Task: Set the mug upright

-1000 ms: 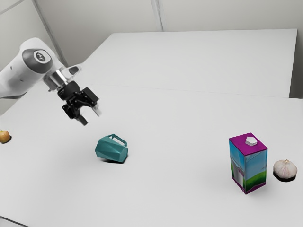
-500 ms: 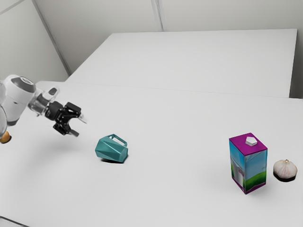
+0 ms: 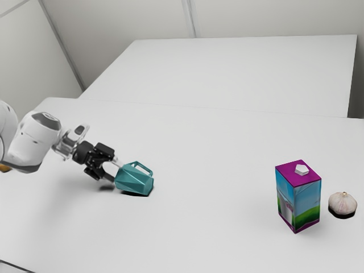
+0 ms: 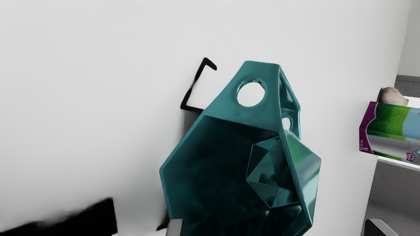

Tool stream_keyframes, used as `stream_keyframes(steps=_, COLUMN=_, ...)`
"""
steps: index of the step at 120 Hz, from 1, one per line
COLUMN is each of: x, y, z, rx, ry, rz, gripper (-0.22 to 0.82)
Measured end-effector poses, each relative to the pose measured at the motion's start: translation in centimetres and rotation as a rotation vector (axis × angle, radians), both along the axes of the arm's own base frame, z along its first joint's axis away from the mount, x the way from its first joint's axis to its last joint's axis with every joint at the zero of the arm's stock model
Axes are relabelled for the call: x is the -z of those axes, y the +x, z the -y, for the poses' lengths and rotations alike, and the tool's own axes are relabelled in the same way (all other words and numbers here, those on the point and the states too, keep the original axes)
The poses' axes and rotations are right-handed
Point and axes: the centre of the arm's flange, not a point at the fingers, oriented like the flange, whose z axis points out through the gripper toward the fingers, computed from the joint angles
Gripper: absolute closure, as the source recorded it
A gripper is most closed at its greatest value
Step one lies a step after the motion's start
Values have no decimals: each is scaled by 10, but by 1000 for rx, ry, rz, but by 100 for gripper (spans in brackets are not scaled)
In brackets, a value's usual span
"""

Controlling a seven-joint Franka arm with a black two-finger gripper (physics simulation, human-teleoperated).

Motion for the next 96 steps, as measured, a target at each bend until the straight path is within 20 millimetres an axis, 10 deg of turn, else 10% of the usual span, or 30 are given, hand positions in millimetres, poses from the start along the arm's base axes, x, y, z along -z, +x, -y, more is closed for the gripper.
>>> stream_keyframes(steps=43, x=10, y=24, z=36, rx=28, ry=-30, rz=77, gripper=4)
stream_keyframes(steps=96, x=-1, y=24, z=54, rx=58, ry=-35, rz=132, gripper=62)
